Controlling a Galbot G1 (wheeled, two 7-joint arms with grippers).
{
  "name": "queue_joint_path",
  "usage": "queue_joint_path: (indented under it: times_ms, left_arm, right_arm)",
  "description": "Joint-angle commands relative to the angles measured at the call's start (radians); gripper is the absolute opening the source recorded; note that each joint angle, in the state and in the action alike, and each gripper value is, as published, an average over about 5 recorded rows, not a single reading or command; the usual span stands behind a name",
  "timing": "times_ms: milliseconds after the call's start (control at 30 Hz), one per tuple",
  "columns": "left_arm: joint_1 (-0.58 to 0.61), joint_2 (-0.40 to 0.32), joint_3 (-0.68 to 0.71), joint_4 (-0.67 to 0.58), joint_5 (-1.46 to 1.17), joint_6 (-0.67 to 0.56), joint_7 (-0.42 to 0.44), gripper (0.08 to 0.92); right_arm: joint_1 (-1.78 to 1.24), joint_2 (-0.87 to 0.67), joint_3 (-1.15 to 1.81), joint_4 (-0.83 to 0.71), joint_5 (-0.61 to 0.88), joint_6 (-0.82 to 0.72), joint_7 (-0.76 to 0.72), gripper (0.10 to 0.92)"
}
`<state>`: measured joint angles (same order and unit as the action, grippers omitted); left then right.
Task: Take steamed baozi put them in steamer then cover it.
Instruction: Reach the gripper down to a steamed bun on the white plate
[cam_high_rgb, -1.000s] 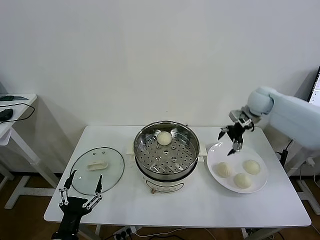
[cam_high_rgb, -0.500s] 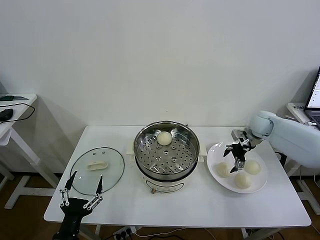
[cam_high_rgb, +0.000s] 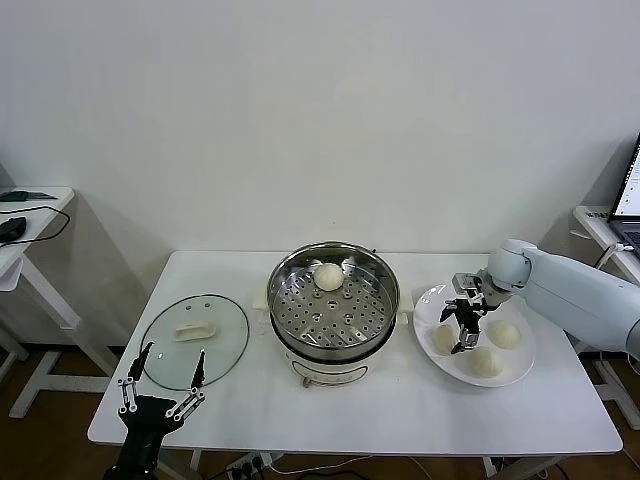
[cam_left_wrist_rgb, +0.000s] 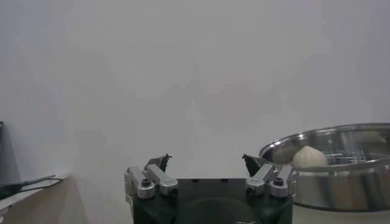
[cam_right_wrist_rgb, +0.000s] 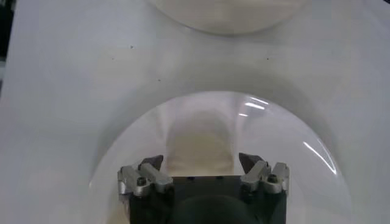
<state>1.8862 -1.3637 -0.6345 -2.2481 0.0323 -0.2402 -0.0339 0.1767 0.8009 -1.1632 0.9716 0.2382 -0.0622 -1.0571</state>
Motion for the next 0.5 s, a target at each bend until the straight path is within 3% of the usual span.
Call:
queue_joint_path:
  times_ms: [33, 500]
  left_arm:
    - [0.001, 0.000, -0.001, -0.005, 0.000, -0.001, 0.000, 0.823]
    - [-0.002, 0.002, -0.005, -0.008, 0.002, 0.001, -0.001, 0.823]
  right_arm:
    - [-0.019, 0.012, 0.010, -0.015, -0.011, -0.003, 0.011, 0.812]
    - [0.001, -0.006, 0.028, 0.009, -0.020, 0.008, 0.017, 0.666]
